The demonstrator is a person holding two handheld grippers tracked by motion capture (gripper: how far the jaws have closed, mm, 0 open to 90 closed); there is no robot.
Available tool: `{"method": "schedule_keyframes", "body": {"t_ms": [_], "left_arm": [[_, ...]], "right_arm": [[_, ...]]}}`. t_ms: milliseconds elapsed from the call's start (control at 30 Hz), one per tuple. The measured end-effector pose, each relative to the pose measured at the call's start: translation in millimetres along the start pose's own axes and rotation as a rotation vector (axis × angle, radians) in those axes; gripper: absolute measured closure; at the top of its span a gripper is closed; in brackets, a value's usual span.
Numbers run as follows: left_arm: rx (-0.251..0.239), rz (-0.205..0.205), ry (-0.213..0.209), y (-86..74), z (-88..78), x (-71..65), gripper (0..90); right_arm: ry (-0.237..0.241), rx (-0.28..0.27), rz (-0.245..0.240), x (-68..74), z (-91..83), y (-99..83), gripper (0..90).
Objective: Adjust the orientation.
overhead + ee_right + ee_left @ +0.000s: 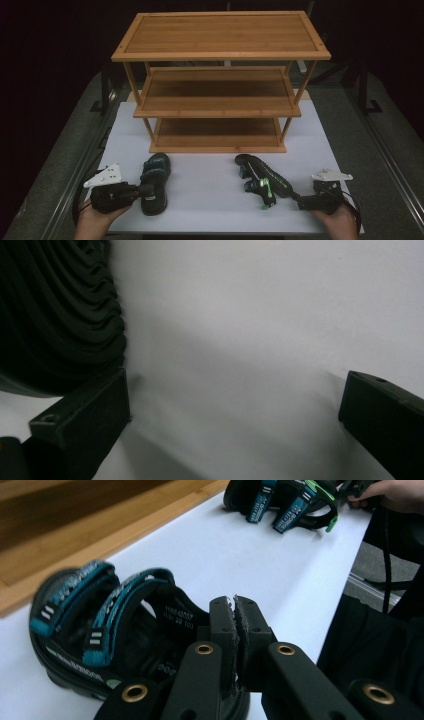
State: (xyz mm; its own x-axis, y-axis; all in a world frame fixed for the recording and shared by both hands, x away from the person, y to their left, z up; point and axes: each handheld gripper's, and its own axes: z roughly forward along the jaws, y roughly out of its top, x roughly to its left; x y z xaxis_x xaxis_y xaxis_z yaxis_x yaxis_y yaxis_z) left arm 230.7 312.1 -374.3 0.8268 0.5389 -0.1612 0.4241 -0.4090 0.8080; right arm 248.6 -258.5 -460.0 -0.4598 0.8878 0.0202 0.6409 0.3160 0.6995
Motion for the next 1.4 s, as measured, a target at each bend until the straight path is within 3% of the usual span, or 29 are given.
{"method": "schedule_keyframes", "body": {"t_ms": [167, 367, 500, 800, 1067, 1133, 1333, 1400], "left_arm": [[-0.007, -0.007, -0.011, -3.4, -0.7, 0.6, 84.5], [-0.036, 0.003, 0.011, 5.5, -5.4, 5.0, 67.1], [-0.021, 0.022, 0.051, 18.3, -7.4, 18.2, 59.1], [0.028, 0.014, 0.037, 23.4, 16.8, 49.6, 52.4], [0.085, 0.005, 0.005, 16.3, 34.1, 58.8, 53.5], [0.078, 0.001, -0.009, 14.8, 36.1, 59.4, 54.5], [0.096, 0.043, -0.006, 13.4, 37.6, 58.7, 68.1], [0.092, 0.040, -0.008, 13.4, 36.9, 58.8, 69.9]], "right_arm": [[0.000, 0.000, 0.000, 0.0, 0.0, 0.0, 0.0], [0.000, 0.000, 0.000, 0.0, 0.0, -0.1, 0.0], [0.000, -0.001, -0.001, -0.1, 0.0, -0.1, 0.0], [0.000, -0.001, -0.001, -0.1, 0.0, -0.1, 0.0], [0.000, 0.000, 0.000, 0.0, -0.1, -0.1, 0.0], [0.000, -0.001, 0.000, -0.1, 0.0, -0.1, 0.0], [0.000, 0.000, 0.000, -0.1, 0.0, -0.1, 0.0], [0.000, -0.001, 0.000, 0.0, 0.0, -0.1, 0.0]]}}
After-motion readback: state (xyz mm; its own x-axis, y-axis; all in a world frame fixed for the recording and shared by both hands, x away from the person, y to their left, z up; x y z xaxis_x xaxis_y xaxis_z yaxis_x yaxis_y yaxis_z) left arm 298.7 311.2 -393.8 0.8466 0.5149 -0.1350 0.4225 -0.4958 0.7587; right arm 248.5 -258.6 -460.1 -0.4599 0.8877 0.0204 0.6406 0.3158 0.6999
